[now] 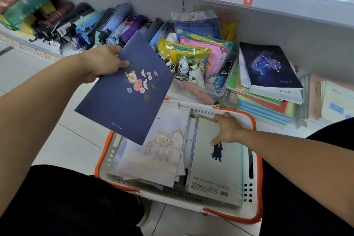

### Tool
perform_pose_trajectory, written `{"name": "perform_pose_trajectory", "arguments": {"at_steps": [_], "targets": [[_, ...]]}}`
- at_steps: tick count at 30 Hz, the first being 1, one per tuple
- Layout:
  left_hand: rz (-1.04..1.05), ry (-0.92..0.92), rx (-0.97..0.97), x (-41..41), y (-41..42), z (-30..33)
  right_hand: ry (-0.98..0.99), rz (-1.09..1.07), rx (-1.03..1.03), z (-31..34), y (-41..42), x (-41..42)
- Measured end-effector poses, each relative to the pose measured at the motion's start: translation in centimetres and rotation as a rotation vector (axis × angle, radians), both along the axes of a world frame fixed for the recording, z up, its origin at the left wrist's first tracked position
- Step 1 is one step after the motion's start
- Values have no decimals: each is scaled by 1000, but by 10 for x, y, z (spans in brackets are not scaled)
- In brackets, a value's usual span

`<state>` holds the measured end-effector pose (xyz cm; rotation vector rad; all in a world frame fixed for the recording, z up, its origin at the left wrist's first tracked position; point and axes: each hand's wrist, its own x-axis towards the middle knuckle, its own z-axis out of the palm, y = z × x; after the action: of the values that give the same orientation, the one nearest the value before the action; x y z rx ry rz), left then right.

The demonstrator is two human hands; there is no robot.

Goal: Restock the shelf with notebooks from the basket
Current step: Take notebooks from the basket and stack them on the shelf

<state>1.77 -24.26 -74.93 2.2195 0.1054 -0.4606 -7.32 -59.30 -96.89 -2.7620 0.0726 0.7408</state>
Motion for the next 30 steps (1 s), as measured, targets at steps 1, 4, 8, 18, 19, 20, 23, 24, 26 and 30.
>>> {"name": "perform_pose_trajectory", "arguments": {"at_steps": [1,4,8,18,19,20,23,24,26,30], "targets": [[-4,1,7,0,-1,0,8,12,-29,1,0,1],[-12,-4,16,1,-4,0,18,24,-84,3,-1,6],[11,-8,6,6,-2,-1,50,24,7,2,-3,10],[69,1,-51,13,8,-6,120,-102,386,19,-4,16],[69,3,-56,12,8,-5,121,-106,369,20,-3,15],[66,6,-59,12,7,-5,127,-112,352,23,-2,13],[56,13,-62,11,7,-5,192,-141,327,31,3,12],[56,15,-68,10,7,-5,239,-148,317,32,4,13],[59,20,-87,10,7,-5,332,-214,331,38,14,11],[93,35,-177,11,9,-2,246,-460,474,41,32,3]]}}
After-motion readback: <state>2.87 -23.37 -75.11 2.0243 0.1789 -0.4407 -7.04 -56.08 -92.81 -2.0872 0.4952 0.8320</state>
